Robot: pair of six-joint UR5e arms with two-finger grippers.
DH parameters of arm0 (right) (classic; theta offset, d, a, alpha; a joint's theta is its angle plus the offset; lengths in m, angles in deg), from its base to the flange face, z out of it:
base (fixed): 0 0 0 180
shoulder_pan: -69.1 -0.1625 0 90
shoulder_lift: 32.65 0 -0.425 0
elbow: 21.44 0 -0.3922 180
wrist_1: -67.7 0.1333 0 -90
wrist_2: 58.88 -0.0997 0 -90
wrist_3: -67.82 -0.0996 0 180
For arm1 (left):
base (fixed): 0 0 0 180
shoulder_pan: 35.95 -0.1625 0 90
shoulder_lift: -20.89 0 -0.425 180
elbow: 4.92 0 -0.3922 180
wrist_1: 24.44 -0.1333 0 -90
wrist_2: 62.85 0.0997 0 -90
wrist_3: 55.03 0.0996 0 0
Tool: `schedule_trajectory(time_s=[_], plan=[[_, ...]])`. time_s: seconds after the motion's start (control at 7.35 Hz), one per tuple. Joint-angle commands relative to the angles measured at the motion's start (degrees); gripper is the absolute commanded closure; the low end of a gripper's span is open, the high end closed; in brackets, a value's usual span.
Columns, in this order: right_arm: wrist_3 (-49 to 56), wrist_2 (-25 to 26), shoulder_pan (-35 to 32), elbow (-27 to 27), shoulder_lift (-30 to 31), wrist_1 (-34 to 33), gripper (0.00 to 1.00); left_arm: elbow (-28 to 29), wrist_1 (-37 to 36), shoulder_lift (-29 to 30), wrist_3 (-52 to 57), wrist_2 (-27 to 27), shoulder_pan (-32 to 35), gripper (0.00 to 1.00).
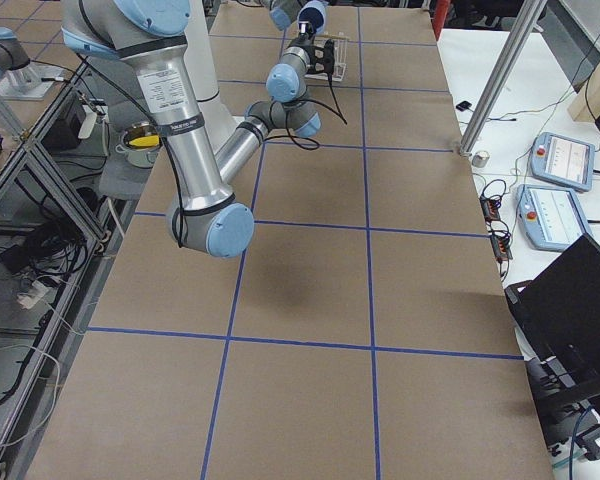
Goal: Hang cup on cup holder
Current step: 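Move the left gripper to the cup's open end while the right gripper holds it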
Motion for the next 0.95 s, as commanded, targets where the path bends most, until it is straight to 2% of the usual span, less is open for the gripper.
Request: schedule_trajectory(time_s=[0.0, 0.41, 0.54, 0.68, 0.82], plan=[[0.1, 0.1, 0.1, 0.1, 0.2, 0.1, 1.0, -0.9, -0.4, 0.1, 0.0, 0.0, -0.7, 0.02], [0.1, 0.1, 0.1, 0.1, 0.2, 0.1, 1.0, -0.9, -0.5, 0.1, 0.0, 0.0, -1.0, 0.02], [0.1, 0.1, 0.1, 0.1, 0.2, 0.1, 1.0, -0.9, -0.7, 0.1, 0.0, 0.0, -1.1, 0.1], [0.1, 0.2, 0.1, 0.1, 0.2, 0.1, 1.0, -0.9, -0.8, 0.1, -0.3, 0.0, -1.0, 0.5], [-0.1, 0.2, 0.1, 0.1, 0.3, 0.1, 1.0, -0.9, 0.1, 0.1, -0.1, -0.1, -1.0, 0.99]])
